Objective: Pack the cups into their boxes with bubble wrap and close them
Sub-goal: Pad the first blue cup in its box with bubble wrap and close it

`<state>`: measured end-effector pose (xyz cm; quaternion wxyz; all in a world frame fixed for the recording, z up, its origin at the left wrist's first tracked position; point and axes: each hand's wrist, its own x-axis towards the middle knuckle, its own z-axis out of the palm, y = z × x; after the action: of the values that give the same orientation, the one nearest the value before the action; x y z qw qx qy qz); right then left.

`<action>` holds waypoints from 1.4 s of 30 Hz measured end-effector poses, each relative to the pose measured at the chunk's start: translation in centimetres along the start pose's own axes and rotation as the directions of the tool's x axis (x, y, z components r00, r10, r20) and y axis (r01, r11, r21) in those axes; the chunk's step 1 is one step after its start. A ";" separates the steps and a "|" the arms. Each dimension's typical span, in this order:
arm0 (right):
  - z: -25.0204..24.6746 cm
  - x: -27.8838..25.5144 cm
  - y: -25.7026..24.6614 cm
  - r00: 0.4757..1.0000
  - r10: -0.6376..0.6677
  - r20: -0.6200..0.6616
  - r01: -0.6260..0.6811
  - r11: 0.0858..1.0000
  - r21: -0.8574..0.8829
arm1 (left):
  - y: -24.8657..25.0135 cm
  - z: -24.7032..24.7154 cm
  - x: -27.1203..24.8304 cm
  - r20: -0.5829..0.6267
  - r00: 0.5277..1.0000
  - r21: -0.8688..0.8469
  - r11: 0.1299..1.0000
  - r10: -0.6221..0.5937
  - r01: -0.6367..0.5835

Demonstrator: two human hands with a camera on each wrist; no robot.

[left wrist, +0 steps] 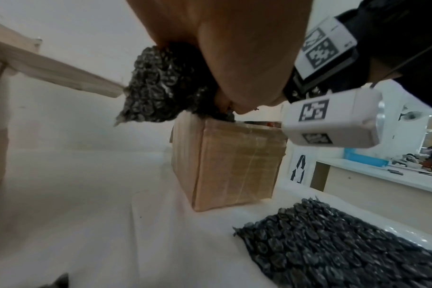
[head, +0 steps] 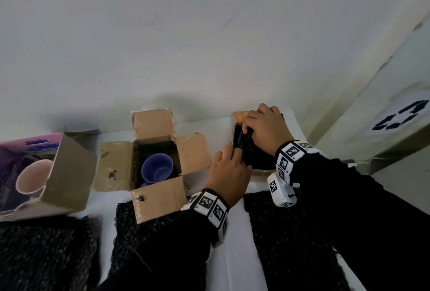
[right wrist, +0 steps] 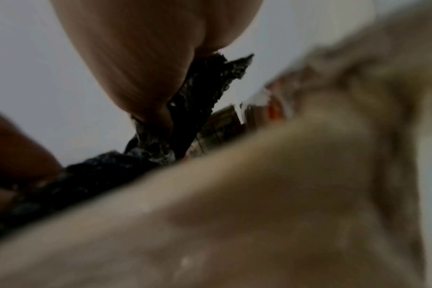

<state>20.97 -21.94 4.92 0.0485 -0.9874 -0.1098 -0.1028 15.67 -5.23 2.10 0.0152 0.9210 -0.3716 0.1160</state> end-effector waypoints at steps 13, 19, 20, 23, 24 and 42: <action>1.2 0.5 -0.1 0.995 -0.079 -0.055 0.083 0.994 0.067 | -2.7 -0.2 1.3 0.119 0.977 -0.127 0.974 -0.175 0.190; 2.7 0.1 0.3 0.970 -0.242 -0.008 0.242 0.969 0.057 | -1.9 -0.3 0.8 0.109 0.990 -0.036 0.995 -0.086 0.091; 3.0 0.0 0.4 0.966 -0.256 0.028 0.253 0.964 0.079 | -1.7 -0.4 0.6 0.107 0.992 -0.020 0.997 -0.073 0.075; 3.0 -0.4 0.4 0.955 -0.231 0.185 0.226 0.973 0.049 | -1.4 -0.6 0.3 0.124 0.989 -0.005 0.997 -0.076 0.077; 2.8 -0.5 0.4 0.949 -0.220 0.227 0.223 0.975 0.010 | -1.4 -0.6 0.2 0.126 0.988 -0.004 0.996 -0.087 0.088; 1.3 -1.8 0.5 0.951 -0.114 0.286 0.117 0.993 0.005 | -2.6 -1.9 1.0 0.277 0.959 0.045 0.998 -0.061 0.051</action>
<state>19.62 -22.65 3.24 0.0203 -0.9841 -0.1725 0.0377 17.74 -3.79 4.28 -0.0510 0.9384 -0.3416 -0.0082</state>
